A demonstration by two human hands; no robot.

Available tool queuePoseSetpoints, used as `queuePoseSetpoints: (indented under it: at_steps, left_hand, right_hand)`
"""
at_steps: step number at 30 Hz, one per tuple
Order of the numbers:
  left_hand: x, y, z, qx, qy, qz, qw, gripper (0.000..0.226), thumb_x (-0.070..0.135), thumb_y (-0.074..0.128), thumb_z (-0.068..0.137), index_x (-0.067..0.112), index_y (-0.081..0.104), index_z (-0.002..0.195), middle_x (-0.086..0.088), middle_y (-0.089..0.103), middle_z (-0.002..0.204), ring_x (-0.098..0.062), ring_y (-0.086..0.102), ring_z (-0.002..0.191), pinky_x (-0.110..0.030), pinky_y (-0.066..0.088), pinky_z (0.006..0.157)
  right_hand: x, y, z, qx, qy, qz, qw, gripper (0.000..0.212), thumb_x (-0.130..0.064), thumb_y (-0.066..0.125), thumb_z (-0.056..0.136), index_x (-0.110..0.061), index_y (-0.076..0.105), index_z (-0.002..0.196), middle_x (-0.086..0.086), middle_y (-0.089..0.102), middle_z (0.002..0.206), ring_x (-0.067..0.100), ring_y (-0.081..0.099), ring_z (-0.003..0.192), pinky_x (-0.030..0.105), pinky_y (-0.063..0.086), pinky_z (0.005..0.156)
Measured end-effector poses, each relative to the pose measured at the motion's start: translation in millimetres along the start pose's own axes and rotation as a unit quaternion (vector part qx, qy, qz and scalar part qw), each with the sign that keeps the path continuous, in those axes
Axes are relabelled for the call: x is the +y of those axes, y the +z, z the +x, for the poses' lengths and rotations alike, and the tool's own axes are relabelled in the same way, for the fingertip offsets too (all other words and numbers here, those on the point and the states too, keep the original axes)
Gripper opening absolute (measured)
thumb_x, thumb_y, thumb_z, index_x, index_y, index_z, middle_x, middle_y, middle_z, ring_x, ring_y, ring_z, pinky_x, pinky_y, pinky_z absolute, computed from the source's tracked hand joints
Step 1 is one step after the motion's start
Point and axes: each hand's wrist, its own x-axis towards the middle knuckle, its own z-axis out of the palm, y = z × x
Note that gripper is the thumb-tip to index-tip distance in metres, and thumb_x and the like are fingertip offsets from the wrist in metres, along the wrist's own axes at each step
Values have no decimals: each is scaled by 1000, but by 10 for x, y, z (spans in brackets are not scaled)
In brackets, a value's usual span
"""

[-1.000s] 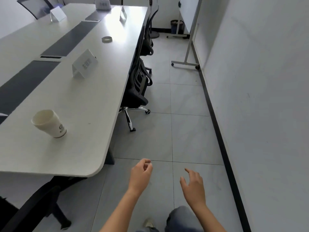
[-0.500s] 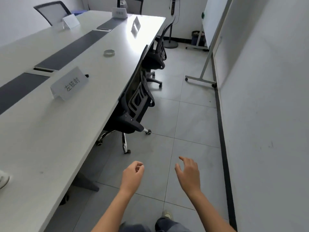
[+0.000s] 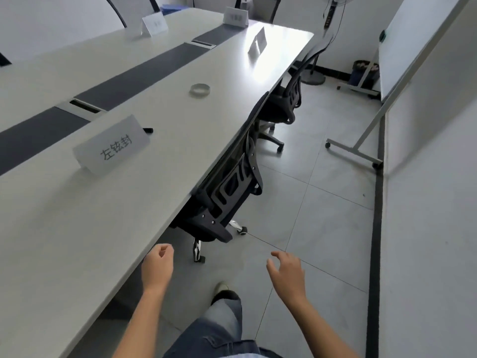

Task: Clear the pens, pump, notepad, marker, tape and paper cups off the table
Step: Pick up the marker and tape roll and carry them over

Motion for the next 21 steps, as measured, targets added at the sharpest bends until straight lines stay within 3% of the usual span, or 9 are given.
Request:
queuePoseSetpoints:
  at_steps: [6,11,14,18,21]
  left_hand:
    - [993,215,1106,63,46,-52,996,23,11,44,88,0,61,101,-17,66,101,-31,57,93,-30,37,77]
    - [1481,384,1619,76,70,-35,994,25,10,44,89,0,60,106,-18,65,104,-24,53,88,-30,38,78]
    - [1706,485,1963,95,79,-26,992,26,10,44,89,-1,59,108,-19,63,109,-28,55,95,-31,38,80]
    - [1997,704,2587,107,78,47,990,29,13,45,89,1,56,113,-20,52,124,-33,52,108,-36,40,89]
    - [2152,836,3041,110,51,137,983,37,14,46,89,2,50,123,-20,38,138,-38,37,123,-42,36,97]
  right_hand:
    - [-426,-379,1182,99,29,65,993,31,-17,51,88,-9,55,118,11,57,120,26,45,115,36,34,96]
    - [-696,-727,2000,160,0,96,983,30,-11,54,87,-2,55,116,20,57,118,33,45,113,39,36,96]
    - [-895,-1028,2586,214,-23,132,968,29,-9,52,87,0,55,115,22,57,116,34,45,114,39,35,96]
    - [-1262,-1415,3484,234,-80,153,957,29,-10,51,88,-2,54,116,20,56,116,33,45,114,30,32,91]
    - [-1636,-1550,4204,198,-118,168,958,29,-11,49,89,-4,54,117,18,55,117,31,44,114,26,31,89]
